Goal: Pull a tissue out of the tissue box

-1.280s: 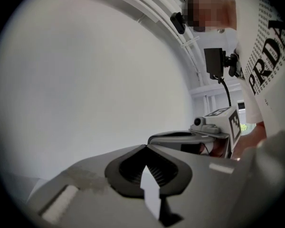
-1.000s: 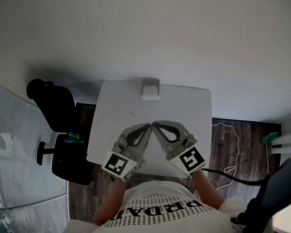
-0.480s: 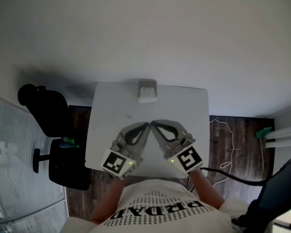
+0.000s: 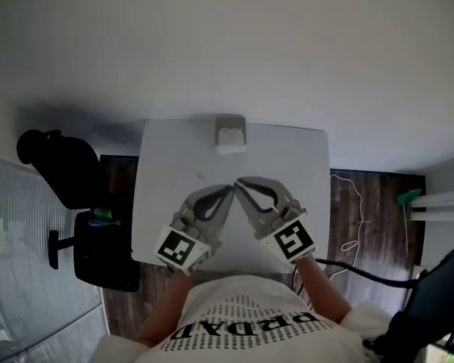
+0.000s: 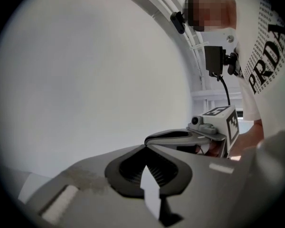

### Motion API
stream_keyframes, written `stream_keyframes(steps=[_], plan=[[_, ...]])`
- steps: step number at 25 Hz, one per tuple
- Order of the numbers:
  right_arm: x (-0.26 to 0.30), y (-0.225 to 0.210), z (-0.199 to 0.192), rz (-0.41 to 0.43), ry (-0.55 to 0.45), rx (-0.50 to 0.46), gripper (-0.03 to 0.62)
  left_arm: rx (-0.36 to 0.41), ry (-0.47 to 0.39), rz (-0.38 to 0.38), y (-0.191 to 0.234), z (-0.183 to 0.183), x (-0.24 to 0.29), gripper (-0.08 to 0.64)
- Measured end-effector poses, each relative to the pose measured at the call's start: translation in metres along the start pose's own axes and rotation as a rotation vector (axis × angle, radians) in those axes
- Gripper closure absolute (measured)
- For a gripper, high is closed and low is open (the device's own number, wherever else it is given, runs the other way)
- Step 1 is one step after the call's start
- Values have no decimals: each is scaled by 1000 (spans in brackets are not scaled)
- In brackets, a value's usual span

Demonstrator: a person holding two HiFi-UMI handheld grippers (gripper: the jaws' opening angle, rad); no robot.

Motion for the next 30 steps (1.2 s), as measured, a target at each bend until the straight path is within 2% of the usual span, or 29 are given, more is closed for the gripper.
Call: stream_keyframes(steps=[7,15,20,24,30], plan=[[31,-14,-26,7,96,-17,538,-10,30,23,29,-25,6,568],[85,-30,-69,-6,195,30,534,-53,62,91,83,-57,11,568],[101,-30,-93,-3,223,38,531,-33,69,109,101,-74,14,568],[111,-32,-113,-23,246,43,524,-19,35,120,111,-80,19,568],[155,-55,-153,-87,273,107,521,-83,48,136,149,-114,29,568]])
Point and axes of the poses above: the fingertips, and each gripper's own axes: x forward along the fingers, y to its left, z out of its top, the point moved 5 cm from there along -x, backward along the fingers, and after that the axes turned 2 degrees about -z, right-handed, at the moved point
